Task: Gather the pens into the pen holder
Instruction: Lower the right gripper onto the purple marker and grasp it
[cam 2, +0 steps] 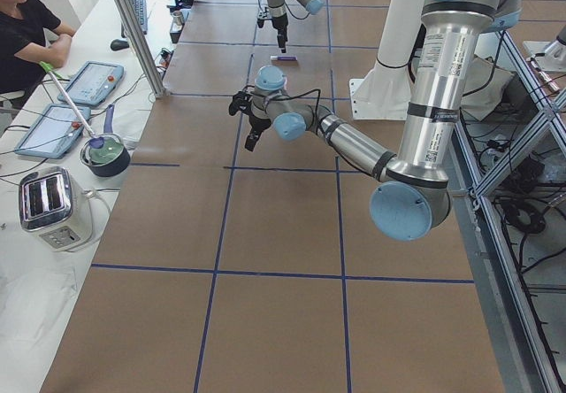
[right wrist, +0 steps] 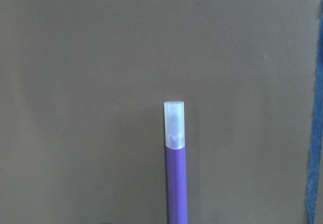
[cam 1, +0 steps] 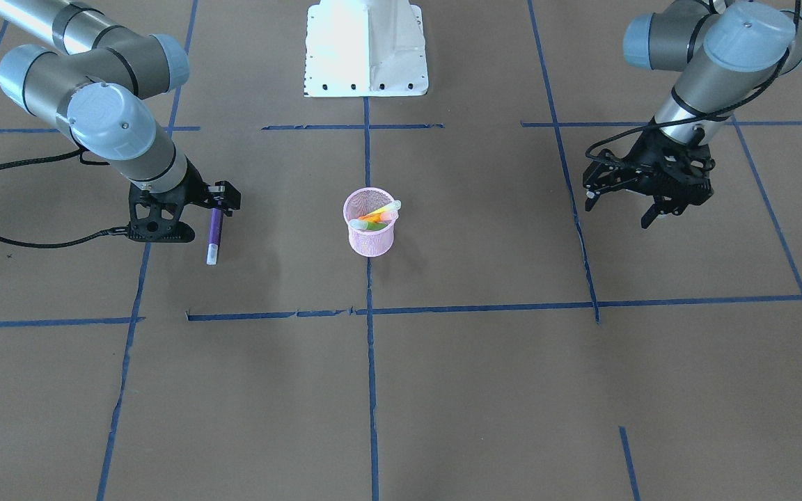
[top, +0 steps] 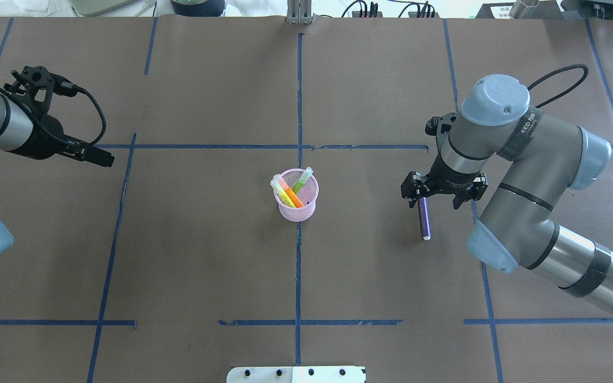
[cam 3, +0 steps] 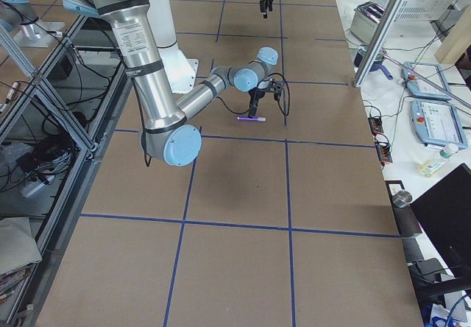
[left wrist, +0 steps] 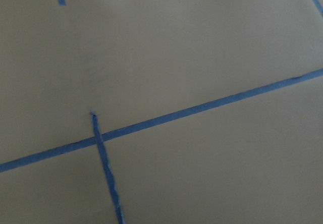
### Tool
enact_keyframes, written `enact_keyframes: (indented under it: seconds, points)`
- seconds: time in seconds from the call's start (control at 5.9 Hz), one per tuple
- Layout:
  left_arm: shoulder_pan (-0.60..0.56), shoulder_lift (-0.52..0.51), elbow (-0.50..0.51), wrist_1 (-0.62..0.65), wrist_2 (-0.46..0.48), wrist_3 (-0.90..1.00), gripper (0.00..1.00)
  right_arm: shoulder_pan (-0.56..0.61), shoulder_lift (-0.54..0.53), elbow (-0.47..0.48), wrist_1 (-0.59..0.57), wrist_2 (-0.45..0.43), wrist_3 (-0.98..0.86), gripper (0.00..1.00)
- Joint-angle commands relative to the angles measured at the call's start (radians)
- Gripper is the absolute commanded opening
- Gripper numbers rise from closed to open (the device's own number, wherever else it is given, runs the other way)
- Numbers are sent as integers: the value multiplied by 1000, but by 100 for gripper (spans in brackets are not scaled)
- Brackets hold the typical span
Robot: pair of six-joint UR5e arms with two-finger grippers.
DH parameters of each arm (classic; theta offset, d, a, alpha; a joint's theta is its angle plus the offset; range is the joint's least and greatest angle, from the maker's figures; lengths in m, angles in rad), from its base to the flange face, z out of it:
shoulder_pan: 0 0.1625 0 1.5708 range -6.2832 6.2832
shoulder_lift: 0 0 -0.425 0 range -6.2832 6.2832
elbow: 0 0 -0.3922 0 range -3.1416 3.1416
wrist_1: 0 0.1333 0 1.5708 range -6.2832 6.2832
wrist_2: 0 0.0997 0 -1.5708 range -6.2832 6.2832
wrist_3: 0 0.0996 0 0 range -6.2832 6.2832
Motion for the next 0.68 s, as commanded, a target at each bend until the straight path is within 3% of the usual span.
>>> enact_keyframes:
  seconds: [0.0,0.51]
  points:
    - [-12,35,0,14,-1,61,100,-4,75,-112,0,-1,-30,99]
    - [-12,31,-5,12,-1,57,100,-4,84,-151,3,-1,-29,85]
